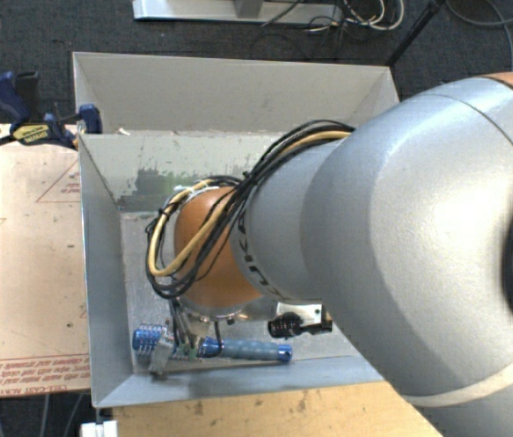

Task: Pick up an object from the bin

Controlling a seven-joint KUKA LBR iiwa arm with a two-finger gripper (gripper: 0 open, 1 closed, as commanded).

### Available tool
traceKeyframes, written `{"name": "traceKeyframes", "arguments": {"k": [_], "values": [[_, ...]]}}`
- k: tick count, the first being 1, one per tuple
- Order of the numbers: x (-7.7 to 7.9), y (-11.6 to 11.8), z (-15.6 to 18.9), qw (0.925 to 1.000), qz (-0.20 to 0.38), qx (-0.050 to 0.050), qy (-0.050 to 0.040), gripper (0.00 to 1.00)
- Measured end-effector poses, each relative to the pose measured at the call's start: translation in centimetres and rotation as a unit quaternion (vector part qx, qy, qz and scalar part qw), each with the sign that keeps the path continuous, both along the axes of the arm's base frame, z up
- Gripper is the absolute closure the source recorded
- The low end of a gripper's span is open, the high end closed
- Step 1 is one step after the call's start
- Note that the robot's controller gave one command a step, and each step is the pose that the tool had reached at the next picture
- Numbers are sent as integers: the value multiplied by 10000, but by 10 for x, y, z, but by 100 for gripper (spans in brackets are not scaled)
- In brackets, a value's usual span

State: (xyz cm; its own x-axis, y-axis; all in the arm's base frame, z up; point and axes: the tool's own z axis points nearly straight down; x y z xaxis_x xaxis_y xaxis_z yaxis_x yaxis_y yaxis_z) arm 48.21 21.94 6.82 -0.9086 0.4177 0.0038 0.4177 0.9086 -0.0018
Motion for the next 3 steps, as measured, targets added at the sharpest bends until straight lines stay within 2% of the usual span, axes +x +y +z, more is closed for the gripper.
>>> {"name": "traceKeyframes", "arguments": {"k": [1,2,3], "values": [[0,0,0,10000,1,6,-11,0],[-1,1,-2,10000,14,4,3,100],[-1,1,55,10000,26,14,-42,100]]}}
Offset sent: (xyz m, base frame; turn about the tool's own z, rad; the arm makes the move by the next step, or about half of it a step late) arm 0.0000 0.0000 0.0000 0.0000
